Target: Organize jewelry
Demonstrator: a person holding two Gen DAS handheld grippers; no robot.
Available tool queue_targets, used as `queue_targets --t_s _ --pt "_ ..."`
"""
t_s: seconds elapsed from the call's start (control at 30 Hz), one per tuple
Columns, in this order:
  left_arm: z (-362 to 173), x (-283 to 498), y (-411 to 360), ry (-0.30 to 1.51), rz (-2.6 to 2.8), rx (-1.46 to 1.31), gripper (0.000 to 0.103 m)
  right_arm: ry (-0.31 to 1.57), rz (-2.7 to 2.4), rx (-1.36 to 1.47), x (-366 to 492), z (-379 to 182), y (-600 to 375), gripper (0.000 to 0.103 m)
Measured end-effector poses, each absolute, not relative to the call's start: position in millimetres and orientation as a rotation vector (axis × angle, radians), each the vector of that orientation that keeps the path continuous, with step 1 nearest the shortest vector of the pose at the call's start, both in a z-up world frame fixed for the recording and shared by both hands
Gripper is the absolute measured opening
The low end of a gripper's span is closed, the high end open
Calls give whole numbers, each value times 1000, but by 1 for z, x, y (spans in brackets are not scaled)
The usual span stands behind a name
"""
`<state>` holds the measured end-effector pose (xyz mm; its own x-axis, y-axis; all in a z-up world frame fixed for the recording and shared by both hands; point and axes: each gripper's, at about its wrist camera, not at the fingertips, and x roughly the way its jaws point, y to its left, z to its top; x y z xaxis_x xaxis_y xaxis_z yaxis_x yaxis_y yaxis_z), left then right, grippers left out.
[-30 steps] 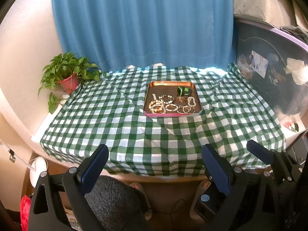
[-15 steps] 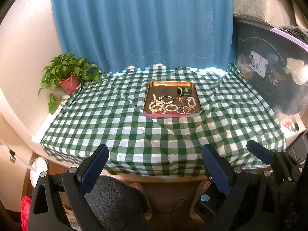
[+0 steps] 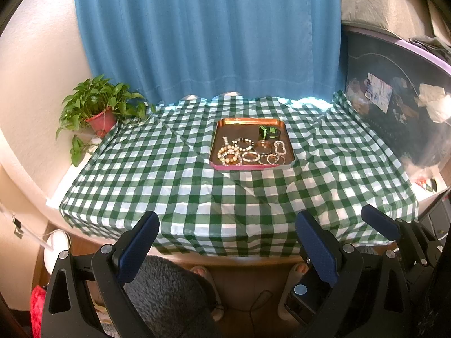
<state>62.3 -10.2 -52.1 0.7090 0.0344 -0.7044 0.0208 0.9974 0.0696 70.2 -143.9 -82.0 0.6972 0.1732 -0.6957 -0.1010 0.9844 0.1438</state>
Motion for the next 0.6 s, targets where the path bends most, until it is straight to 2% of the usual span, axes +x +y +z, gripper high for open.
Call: queue_targets --t_s 0.6 --pt "-53 60 -9 784 13 77 98 789 154 99 70 -84 -143 80"
